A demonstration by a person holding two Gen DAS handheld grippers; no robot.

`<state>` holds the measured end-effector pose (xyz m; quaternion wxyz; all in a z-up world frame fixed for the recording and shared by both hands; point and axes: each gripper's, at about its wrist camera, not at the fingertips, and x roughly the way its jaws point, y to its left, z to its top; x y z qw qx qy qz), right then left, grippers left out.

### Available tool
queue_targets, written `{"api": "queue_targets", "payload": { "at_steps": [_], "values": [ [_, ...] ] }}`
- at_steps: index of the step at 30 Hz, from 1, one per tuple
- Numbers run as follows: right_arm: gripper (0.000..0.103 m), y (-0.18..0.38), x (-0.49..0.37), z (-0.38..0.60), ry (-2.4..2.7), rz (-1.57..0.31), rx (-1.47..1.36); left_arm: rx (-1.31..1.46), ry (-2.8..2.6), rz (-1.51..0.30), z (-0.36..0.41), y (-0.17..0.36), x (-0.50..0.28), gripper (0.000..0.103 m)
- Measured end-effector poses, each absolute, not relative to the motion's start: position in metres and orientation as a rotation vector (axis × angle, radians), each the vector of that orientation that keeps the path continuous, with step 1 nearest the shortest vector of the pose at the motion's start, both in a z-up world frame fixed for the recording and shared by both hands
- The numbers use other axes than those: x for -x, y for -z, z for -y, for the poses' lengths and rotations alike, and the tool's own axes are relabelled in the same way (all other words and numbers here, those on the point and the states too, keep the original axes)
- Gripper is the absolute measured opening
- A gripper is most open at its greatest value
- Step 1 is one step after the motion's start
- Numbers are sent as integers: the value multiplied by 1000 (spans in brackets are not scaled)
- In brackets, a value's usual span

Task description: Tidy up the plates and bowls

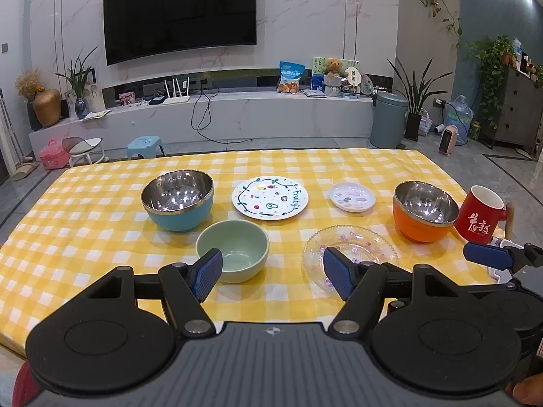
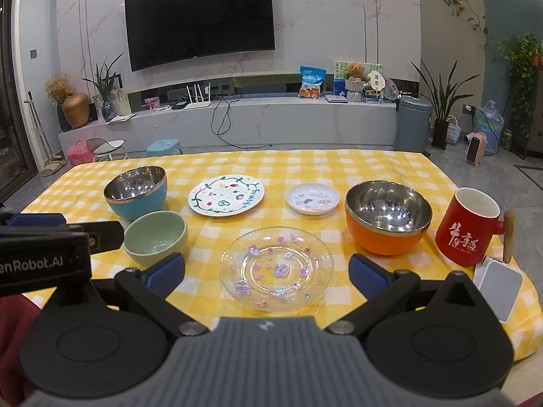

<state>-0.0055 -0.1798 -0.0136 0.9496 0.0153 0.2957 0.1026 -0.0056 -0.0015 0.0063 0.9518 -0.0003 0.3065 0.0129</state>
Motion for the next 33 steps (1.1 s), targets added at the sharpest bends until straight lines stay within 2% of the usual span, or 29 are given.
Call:
{"api": "queue_targets", "payload": {
  "at_steps": [33],
  "values": [
    [100,15,4,179,-213,-611,-37,19,6,-643,0,-6,4,80]
  ]
}}
